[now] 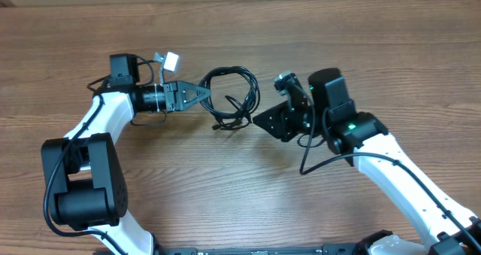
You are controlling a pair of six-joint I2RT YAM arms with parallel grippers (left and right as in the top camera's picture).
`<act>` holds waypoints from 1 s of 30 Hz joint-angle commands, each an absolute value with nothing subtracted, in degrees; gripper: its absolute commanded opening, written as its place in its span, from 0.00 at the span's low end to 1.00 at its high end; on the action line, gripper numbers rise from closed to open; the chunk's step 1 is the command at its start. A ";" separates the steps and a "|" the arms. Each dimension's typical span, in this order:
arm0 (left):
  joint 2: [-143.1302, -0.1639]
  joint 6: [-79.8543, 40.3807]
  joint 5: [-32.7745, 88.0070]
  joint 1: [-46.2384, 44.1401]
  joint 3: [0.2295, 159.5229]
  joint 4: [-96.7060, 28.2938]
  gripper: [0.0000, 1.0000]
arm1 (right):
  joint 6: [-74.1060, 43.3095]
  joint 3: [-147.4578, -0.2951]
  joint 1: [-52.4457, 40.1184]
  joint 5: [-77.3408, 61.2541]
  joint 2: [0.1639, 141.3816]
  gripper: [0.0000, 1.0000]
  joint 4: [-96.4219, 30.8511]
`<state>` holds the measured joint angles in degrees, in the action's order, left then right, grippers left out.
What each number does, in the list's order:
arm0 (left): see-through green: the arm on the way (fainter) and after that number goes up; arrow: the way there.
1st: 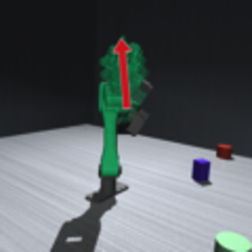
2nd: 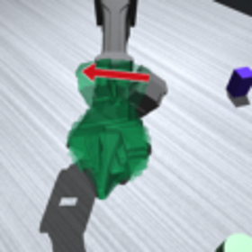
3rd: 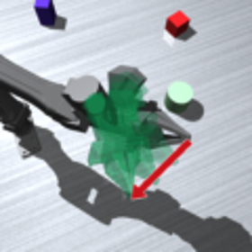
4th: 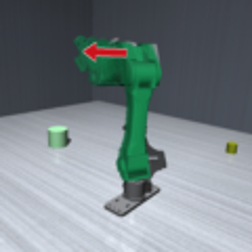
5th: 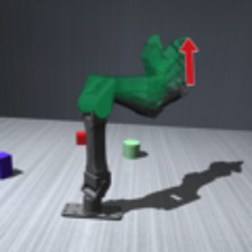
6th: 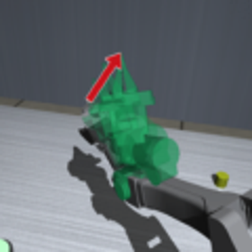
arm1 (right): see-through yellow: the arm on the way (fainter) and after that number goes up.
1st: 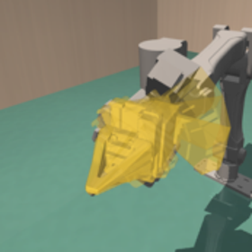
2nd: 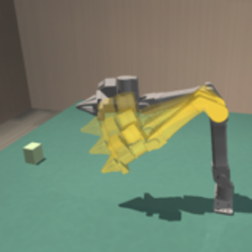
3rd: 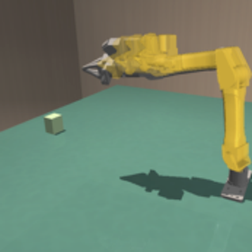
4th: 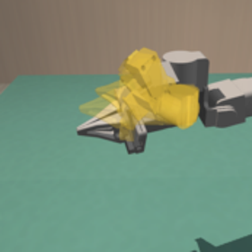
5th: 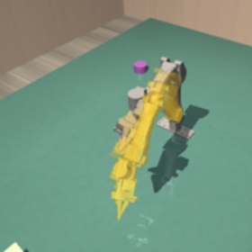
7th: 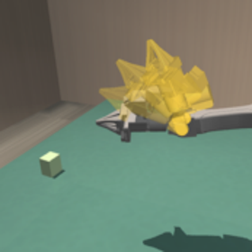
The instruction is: Untangle cables
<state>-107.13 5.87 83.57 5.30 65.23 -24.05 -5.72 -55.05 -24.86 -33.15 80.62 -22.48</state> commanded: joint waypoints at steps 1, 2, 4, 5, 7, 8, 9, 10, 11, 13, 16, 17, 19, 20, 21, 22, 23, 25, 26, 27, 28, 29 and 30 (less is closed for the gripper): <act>-106.54 6.63 85.10 4.47 65.71 -23.68 0.04 | -4.40 -55.22 -27.68 -23.18 79.75 0.29 -21.17; -106.54 6.63 85.08 4.45 65.71 -23.68 0.04 | -4.40 -55.22 -28.29 -22.57 79.75 0.29 -20.69; -106.54 6.63 84.55 4.47 65.71 -23.70 0.04 | -4.47 -55.24 -29.39 -22.57 79.72 0.30 -19.70; -106.54 6.63 83.90 4.47 65.71 -23.73 0.04 | -4.64 -55.24 -30.04 -22.55 79.72 0.29 -19.14; -106.54 6.66 83.42 4.45 65.71 -23.73 0.04 | -4.64 -55.24 -31.09 -22.52 79.72 0.30 -18.06; -106.54 6.63 83.46 4.40 65.71 -23.73 0.04 | -4.64 -55.24 -31.66 -22.52 79.72 0.29 -17.45; -106.54 6.63 83.50 4.40 65.71 -23.73 0.04 | -4.69 -55.24 -32.27 -22.52 79.72 0.29 -16.80; -106.54 6.63 83.48 4.40 65.71 -23.73 0.04 | -5.41 -55.24 -32.99 -22.52 79.72 0.26 -16.03; -106.54 6.63 83.44 4.40 65.71 -23.73 0.04 | -6.50 -55.24 -33.50 -22.55 79.72 0.24 -15.44; -106.56 6.66 83.42 4.40 65.71 -23.70 0.04 | -8.86 -55.24 -34.39 -22.55 79.72 0.20 -14.57; -106.56 6.66 83.42 4.40 65.71 -23.73 0.04 | -10.81 -55.24 -35.16 -22.57 79.72 0.16 -14.31; -106.56 6.63 83.42 4.40 65.71 -23.73 0.04 | -12.14 -55.24 -35.16 -22.55 79.72 0.15 -14.37; -106.56 6.66 83.26 4.43 65.71 -23.70 0.04 | -14.04 -55.24 -35.14 -22.59 79.72 0.16 -14.92; -106.56 6.63 82.65 4.43 65.71 -23.73 0.04 | -14.22 -55.24 -35.16 -22.57 79.72 0.19 -15.49; -106.56 6.63 82.00 4.43 65.71 -23.75 0.04 | -14.22 -55.24 -35.14 -22.57 79.72 0.21 -15.97; -106.56 6.63 81.30 4.43 65.71 -23.75 0.04 | -14.22 -55.24 -35.14 -22.57 79.72 0.22 -16.67; -106.56 6.61 80.68 4.40 65.71 -23.77 0.04 | -14.66 -55.24 -35.14 -22.57 79.72 0.22 -17.34; -106.56 6.61 80.34 4.43 65.71 -23.77 0.04 | -15.97 -55.24 -35.14 -22.83 79.72 0.22 -18.74; -106.56 6.61 80.36 4.40 65.71 -23.77 0.04 | -16.75 -55.24 -35.14 -23.09 79.72 0.22 -19.59; -106.56 6.57 80.36 4.43 65.71 -23.77 0.04 | -16.75 -55.24 -35.16 -23.51 79.72 0.22 -20.32; -106.56 6.39 80.36 4.43 65.71 -23.77 0.04 | -16.73 -55.24 -35.16 -23.73 79.72 0.19 -20.75; -106.56 6.17 80.38 4.40 65.71 -23.77 0.04 | -16.73 -55.24 -35.14 -24.10 79.72 0.14 -21.15; -106.56 6.17 80.38 4.40 65.71 -23.77 0.04 | -16.71 -55.24 -35.14 -24.14 79.72 0.11 -21.15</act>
